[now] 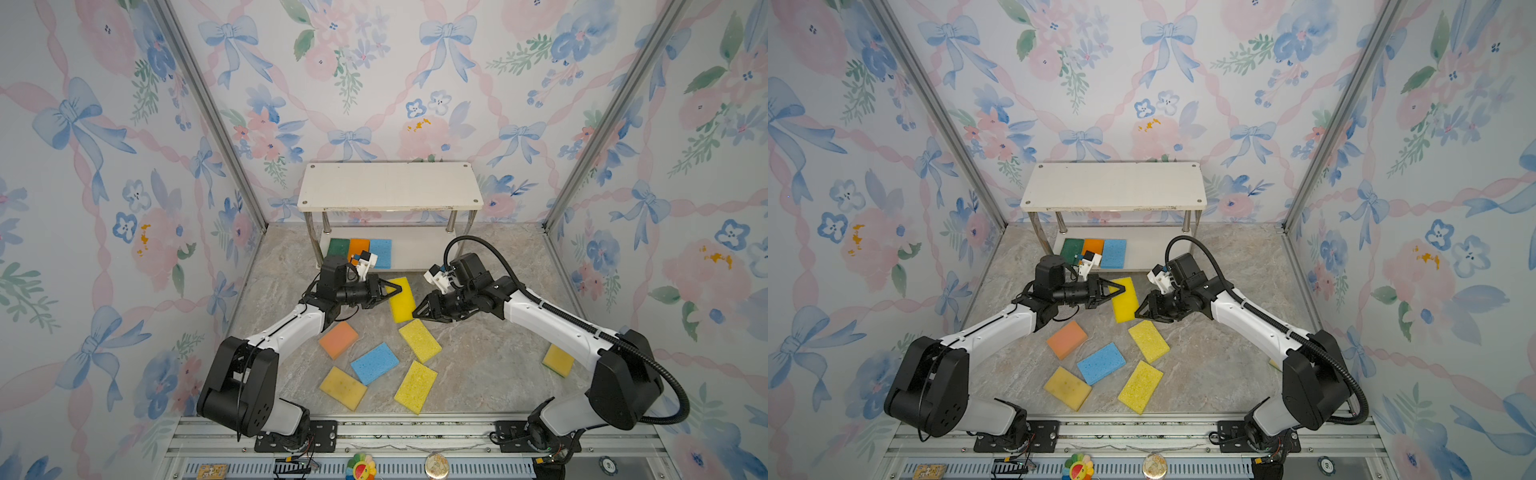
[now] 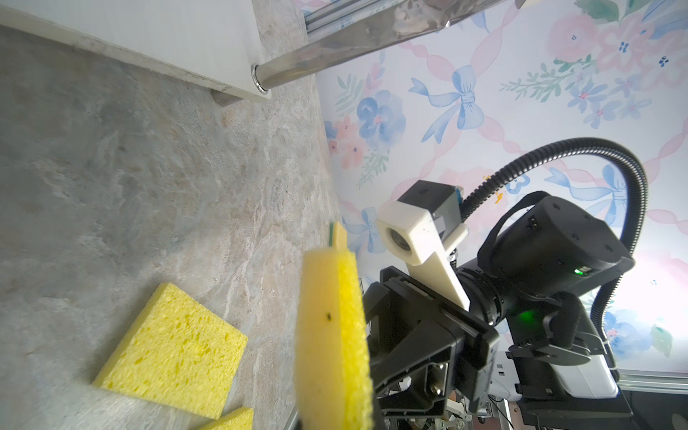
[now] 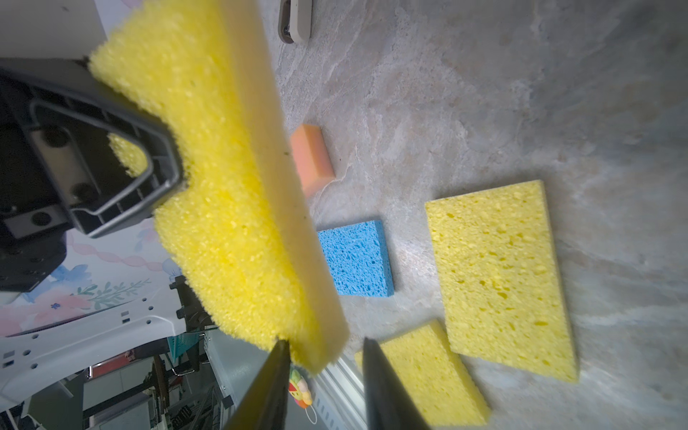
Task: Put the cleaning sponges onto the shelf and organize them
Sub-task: 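Hold the yellow sponge upright beside the left gripper while the left gripper approaches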
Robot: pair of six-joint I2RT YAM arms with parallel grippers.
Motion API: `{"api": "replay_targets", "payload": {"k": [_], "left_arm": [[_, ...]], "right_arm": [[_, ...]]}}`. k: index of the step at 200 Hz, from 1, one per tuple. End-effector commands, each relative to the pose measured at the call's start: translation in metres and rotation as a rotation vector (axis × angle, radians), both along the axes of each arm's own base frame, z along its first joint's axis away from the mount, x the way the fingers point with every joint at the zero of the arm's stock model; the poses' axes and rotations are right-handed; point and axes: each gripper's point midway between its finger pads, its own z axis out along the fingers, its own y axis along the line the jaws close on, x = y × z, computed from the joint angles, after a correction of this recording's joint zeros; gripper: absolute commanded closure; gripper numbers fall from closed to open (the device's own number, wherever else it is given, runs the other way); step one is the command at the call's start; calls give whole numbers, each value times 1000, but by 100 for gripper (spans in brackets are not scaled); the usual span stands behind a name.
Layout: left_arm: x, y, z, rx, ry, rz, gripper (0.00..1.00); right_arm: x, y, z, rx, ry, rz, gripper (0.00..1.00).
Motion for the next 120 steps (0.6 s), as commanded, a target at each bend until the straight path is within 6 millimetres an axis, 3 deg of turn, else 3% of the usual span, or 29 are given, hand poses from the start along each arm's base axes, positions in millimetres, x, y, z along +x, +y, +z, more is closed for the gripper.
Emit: {"api": "replay_targets", "payload": {"k": [1, 52, 120], "left_arm": [[-3, 0, 20, -38, -49, -25, 100], [-4, -3, 27, -62, -57, -46, 100], [-1, 2, 21, -57, -47, -33, 100]], "right_arm": [[-2, 7, 12, 57, -13, 5, 56], [-2, 12, 16, 119, -10, 23, 51], [-9, 13, 31, 168, -22, 26, 68]]}}
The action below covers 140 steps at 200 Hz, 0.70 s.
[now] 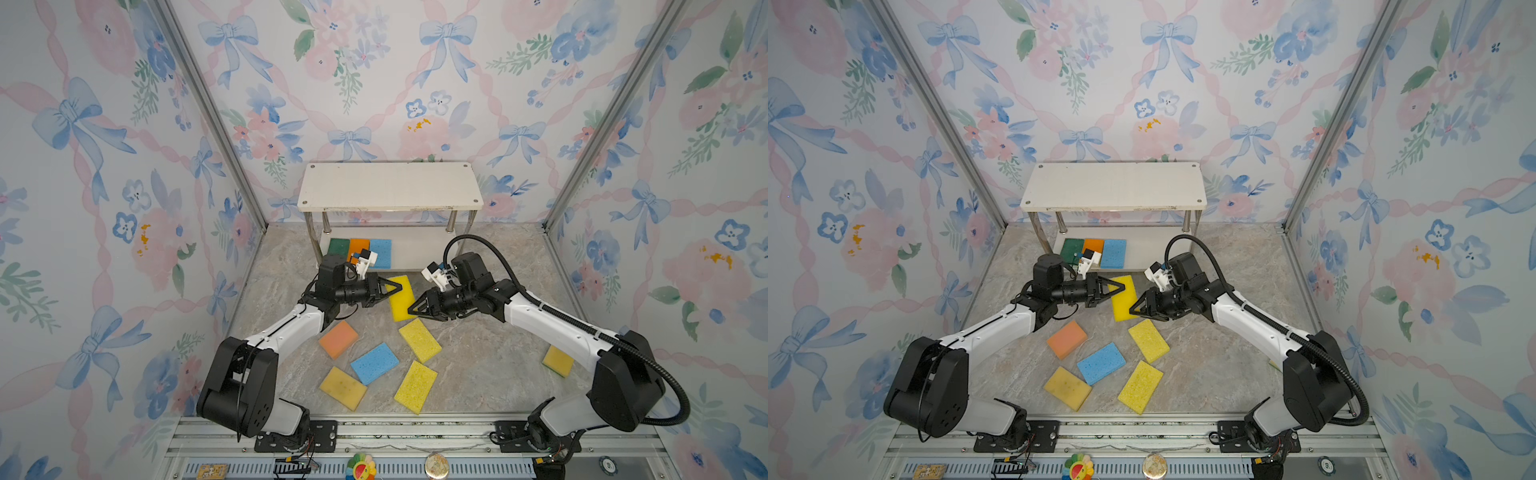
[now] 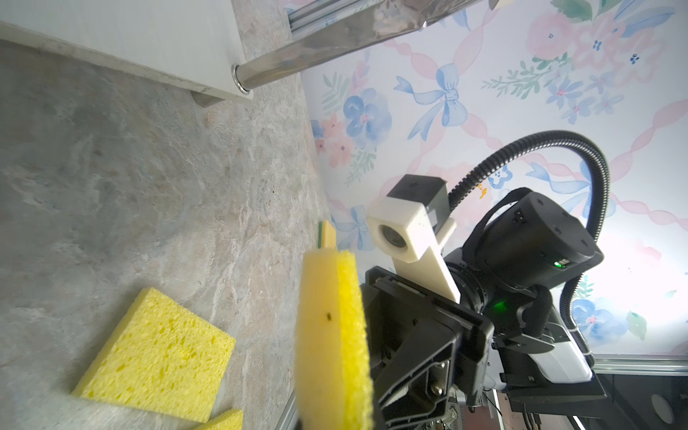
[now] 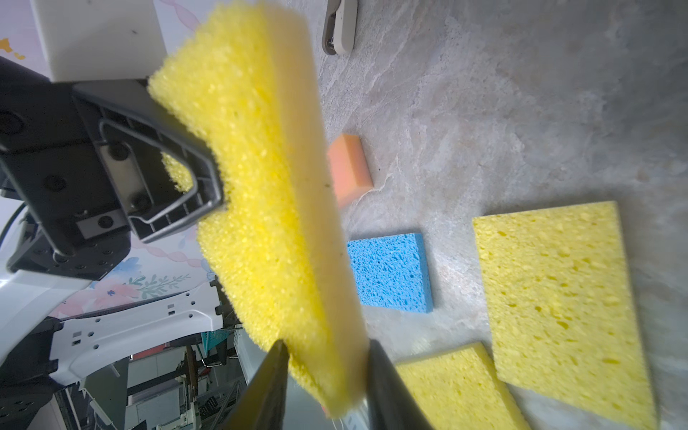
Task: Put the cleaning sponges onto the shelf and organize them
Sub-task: 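Hold the yellow sponge upright beside the left gripper while the left gripper approaches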
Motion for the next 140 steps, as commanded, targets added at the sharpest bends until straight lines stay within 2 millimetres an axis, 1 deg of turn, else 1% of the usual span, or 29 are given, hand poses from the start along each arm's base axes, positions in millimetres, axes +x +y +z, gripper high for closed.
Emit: {"api": "replay_targets", "payload": {"k": [1, 32, 70, 98, 105, 119, 133, 140], "left_arm": [[0, 2, 11, -21, -34, -9, 100], [3, 4, 8, -16, -27, 4, 100], [2, 4, 9, -18, -27, 0, 100], [2, 5, 10, -19, -29, 5, 100], [3, 5, 10, -18, -28, 7, 92], [3, 6, 9, -10, -26, 13, 69], [5, 9, 9, 4, -38, 22, 50], [6, 10, 10, 15, -50, 27, 35]], "right_arm": [[-8, 0, 15, 47, -21, 13, 68], [-12, -3, 22, 54, -33, 4, 71], [-11, 4, 20, 57, -35, -4, 80], [-8, 3, 17, 36, -41, -16, 85], [-7, 2, 17, 28, -47, -22, 86], [-4, 0, 14, 3, -46, -41, 88], [1, -3, 9, -29, -46, -66, 89], [3, -6, 5, -54, -41, -81, 90]]}}
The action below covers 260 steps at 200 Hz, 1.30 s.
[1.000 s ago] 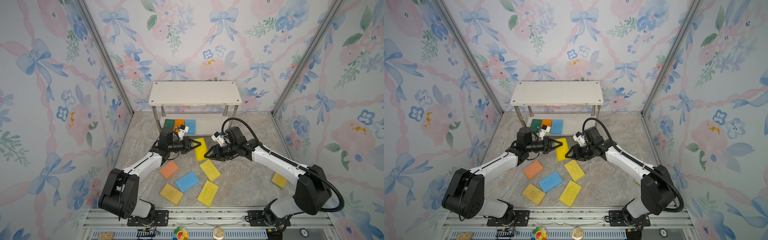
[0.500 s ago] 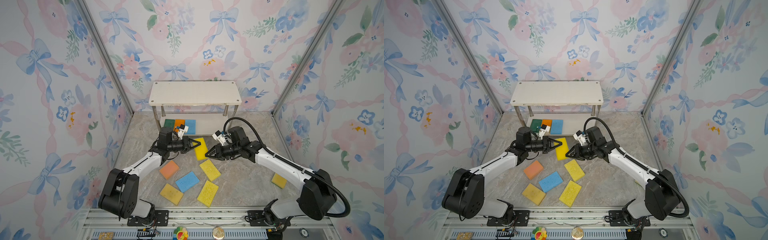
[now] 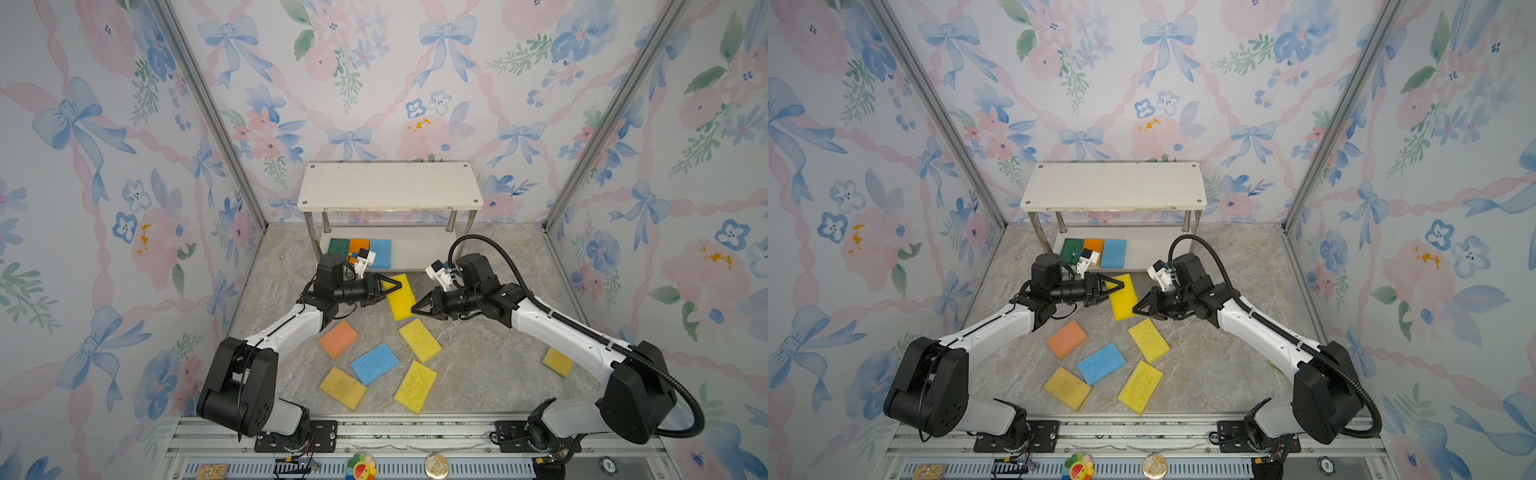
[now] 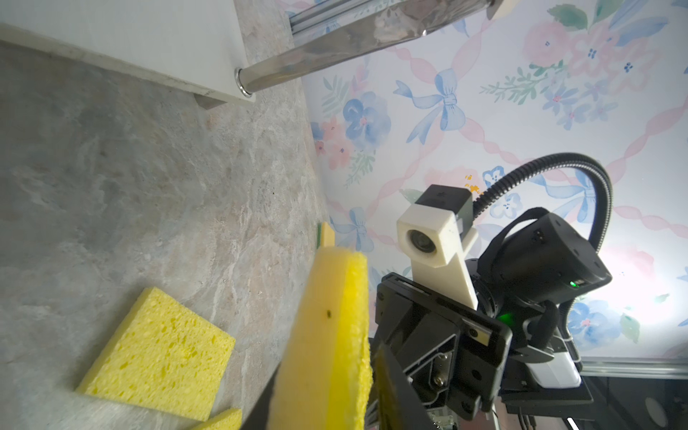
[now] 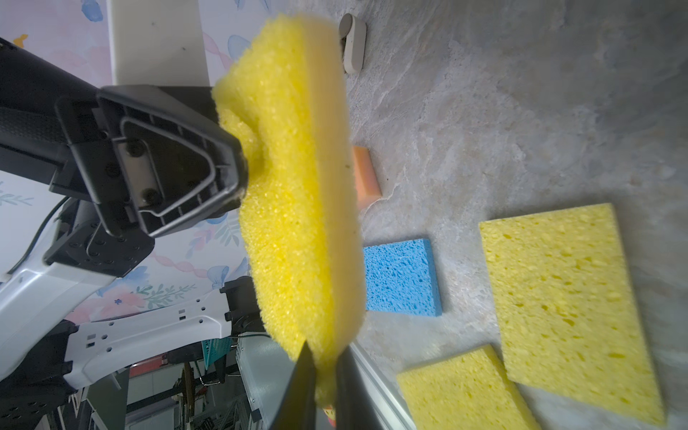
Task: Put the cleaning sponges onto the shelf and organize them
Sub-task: 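Hold the yellow sponge upright beside the left gripper while the left gripper approaches, then set the yellow sponge upright beside the blue sponge while the left gripper draws back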
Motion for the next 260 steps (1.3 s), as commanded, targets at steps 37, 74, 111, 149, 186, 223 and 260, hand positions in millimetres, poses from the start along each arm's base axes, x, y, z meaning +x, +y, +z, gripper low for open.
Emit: {"api": "replay_targets", "payload": {"k": [37, 74, 111, 149, 186, 223, 260], "left_arm": [[12, 30, 5, 156, -110, 113, 2], [15, 97, -50, 390, 26, 361, 2], [-3, 133, -85, 536, 84, 426, 2], [-10, 145, -94, 631, 81, 420, 2], [-14, 142, -97, 621, 90, 387, 2], [-18, 138, -101, 598, 107, 358, 2], [-19, 135, -103, 584, 120, 340, 2]], "right_arm": [[31, -16, -21, -141, -12, -150, 90], [70, -22, -20, -210, -41, -281, 91], [111, -17, -23, -275, -63, -381, 91], [152, -15, -25, -282, -116, -508, 91], [177, -6, -33, -306, -167, -525, 91], [193, -3, -46, -325, -195, -526, 91], [206, 4, -58, -306, -201, -536, 91]]}}
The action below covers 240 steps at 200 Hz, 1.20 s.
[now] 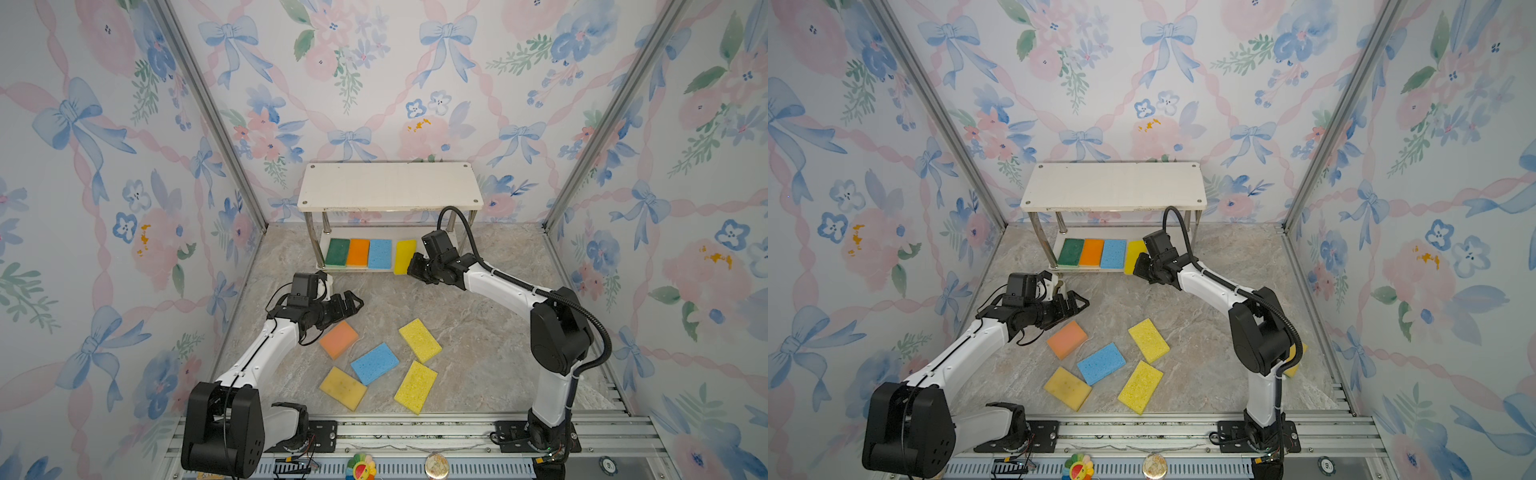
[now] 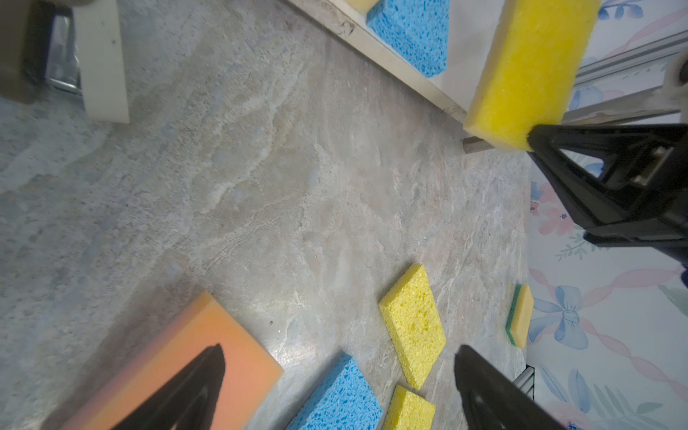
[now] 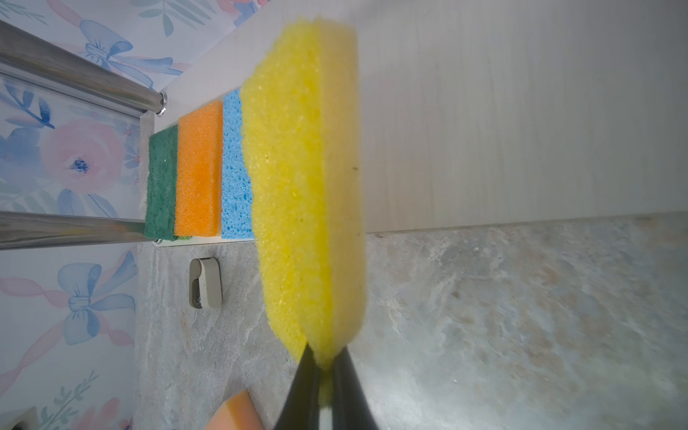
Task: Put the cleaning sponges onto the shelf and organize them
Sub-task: 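Set the yellow sponge upright beside the blue sponge while the left gripper draws back, then open the right gripper to release the thick yellow sponge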
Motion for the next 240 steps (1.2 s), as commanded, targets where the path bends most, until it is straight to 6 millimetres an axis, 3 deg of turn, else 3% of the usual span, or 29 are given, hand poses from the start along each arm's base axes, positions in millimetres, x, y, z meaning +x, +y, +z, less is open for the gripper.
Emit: {"api": "replay_targets", "payload": {"k": [1, 69, 81, 107, 132, 159, 240], "left_arm": [[-7, -1, -8, -8, 33, -27, 2], [-8, -3, -11, -21, 51, -36, 2], [-7, -3, -11, -22, 52, -36, 2], [-7, -3, -13, -22, 59, -36, 2], [-7, -2, -13, -22, 58, -34, 2], [-9, -1, -14, -22, 61, -28, 2], [-13, -1, -19, -27, 77, -30, 2]], "right_arm": [[22, 2, 4, 10, -55, -16, 91], [32, -5, -12, 9, -29, -24, 88], [34, -6, -13, 12, -29, -25, 81], [39, -6, -16, 9, -28, -15, 54], [37, -12, -18, 4, -24, -24, 45], [35, -20, -16, 51, -29, -68, 44], [45, -6, -22, 110, -35, -67, 48]]}}
